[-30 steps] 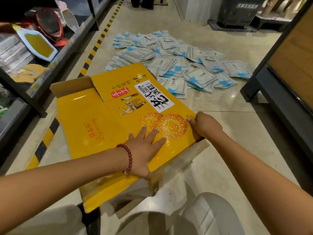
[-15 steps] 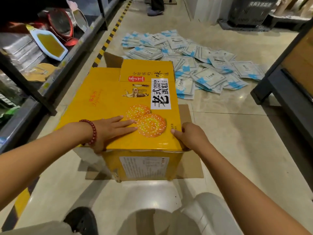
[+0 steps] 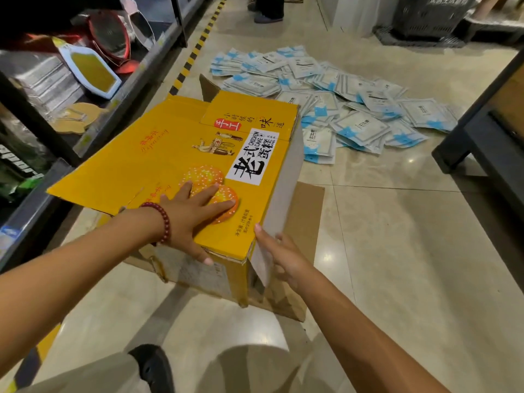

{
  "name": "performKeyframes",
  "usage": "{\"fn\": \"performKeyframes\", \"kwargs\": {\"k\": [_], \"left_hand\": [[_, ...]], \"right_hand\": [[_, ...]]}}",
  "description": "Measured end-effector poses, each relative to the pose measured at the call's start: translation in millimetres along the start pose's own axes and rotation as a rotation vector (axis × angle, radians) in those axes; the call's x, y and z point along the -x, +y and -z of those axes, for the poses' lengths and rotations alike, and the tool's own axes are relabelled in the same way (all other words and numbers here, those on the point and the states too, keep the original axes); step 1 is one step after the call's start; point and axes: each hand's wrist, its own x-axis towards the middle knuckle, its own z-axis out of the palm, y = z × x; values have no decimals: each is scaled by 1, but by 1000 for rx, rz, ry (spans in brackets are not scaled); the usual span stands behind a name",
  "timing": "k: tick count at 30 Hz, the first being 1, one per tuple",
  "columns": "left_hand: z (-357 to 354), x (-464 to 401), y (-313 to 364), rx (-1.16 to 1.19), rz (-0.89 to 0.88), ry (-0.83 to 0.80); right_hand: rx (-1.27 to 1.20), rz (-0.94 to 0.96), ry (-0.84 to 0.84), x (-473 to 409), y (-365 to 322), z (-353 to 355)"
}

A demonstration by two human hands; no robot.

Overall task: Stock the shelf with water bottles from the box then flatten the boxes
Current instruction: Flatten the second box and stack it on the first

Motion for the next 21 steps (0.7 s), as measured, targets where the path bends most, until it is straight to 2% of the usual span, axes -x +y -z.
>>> {"fn": "performKeyframes", "kwargs": {"k": [3, 8, 12, 14, 16, 19, 20, 21], "left_hand": [[-5, -1, -2, 12, -7, 38], [-9, -6, -9, 15, -42, 75], [-10, -9, -9, 54, -94, 112], [-9, -10, -12, 53, -79, 105], [-8, -8, -11, 60, -62, 77], [7, 2, 5, 65, -70, 85], [3, -3, -3, 187, -90, 101], [-21, -26, -52, 295, -82, 80]], "right_hand": [[-192, -89, -92, 3, 12, 5], [-207, -64, -83, -4, 16, 16], [-89, 6, 207, -7, 21, 44], [170, 104, 446, -4, 18, 64], [237, 300, 630, 3, 9, 79], [-23, 650, 633, 20, -13, 81], [-111, 745, 604, 25, -22, 75], [-140, 827, 566, 28, -30, 65]]}}
